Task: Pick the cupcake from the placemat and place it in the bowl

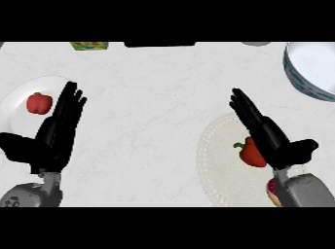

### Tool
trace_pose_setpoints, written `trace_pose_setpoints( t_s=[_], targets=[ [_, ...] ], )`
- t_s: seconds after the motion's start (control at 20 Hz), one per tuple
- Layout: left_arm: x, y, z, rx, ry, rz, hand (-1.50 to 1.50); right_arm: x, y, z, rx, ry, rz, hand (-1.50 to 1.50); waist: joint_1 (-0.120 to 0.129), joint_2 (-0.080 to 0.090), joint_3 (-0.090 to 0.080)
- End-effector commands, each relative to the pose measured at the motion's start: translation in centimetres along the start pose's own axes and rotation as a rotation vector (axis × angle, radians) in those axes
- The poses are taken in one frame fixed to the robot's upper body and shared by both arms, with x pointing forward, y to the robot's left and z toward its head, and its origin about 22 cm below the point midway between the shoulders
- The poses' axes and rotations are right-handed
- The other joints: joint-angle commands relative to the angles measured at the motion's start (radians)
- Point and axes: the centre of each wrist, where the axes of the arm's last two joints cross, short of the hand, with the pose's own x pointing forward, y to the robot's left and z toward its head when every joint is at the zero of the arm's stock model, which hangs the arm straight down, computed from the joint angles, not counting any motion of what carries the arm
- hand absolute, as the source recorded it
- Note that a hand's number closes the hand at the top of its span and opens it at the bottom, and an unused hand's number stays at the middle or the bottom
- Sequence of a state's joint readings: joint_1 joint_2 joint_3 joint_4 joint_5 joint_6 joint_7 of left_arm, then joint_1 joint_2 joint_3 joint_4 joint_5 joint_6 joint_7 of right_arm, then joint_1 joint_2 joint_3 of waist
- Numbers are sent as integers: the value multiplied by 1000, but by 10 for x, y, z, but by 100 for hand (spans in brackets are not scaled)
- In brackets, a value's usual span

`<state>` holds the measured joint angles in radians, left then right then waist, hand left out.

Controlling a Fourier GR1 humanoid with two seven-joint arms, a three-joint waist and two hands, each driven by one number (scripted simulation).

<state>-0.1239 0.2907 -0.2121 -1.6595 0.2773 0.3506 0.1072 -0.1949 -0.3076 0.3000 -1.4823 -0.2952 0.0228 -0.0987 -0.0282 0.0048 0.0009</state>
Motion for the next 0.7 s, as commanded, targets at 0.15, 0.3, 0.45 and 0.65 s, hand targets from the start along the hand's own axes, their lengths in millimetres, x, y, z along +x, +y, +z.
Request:
trace_pose_setpoints(
  t_s=[0.15,0.3,0.45,0.65],
  targets=[
    [-15,-15,3,-129,45,24,0,35,-64,36,-124,309,335,150,-25,-11,-7],
    [-14,-13,7,-159,81,11,0,40,-132,71,-254,613,825,150,-72,-8,-39],
    [-26,-16,16,-225,128,60,0,40,-111,84,-556,537,660,-150,-62,-21,-8],
    [-4,-16,-4,-285,117,75,0,91,-47,93,-254,464,683,-150,-15,-14,-4]
  ],
)
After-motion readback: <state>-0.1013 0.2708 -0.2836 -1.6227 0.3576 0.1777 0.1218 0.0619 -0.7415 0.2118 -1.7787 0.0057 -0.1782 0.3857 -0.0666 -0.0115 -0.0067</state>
